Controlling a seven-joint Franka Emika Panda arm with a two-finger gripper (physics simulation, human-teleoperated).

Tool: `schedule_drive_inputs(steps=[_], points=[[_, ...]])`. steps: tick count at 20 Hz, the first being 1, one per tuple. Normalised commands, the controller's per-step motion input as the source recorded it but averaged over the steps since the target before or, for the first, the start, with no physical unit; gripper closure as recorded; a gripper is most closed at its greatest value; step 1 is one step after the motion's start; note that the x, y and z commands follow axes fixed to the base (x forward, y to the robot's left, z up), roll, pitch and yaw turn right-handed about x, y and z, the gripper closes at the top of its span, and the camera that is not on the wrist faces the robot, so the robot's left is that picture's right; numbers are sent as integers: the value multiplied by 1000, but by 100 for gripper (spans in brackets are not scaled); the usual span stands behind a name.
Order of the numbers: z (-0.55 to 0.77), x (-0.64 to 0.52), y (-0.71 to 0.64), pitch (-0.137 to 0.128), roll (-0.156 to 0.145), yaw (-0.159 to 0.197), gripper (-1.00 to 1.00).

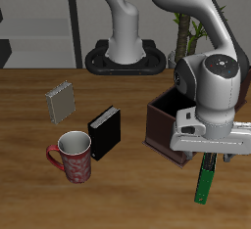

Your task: Place the green book into the left desk caddy's back compartment

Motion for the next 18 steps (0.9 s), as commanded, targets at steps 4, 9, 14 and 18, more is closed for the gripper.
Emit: schedule_drive_inputs(steps=[4,9,14,18], points=[[-165,12,-3,26,12,-19,-100],[-204,39,30,34,15,9,100],[-14,-2,-4,-2,2,-2,100],[118,-11,28,-22,-3,5,100]])
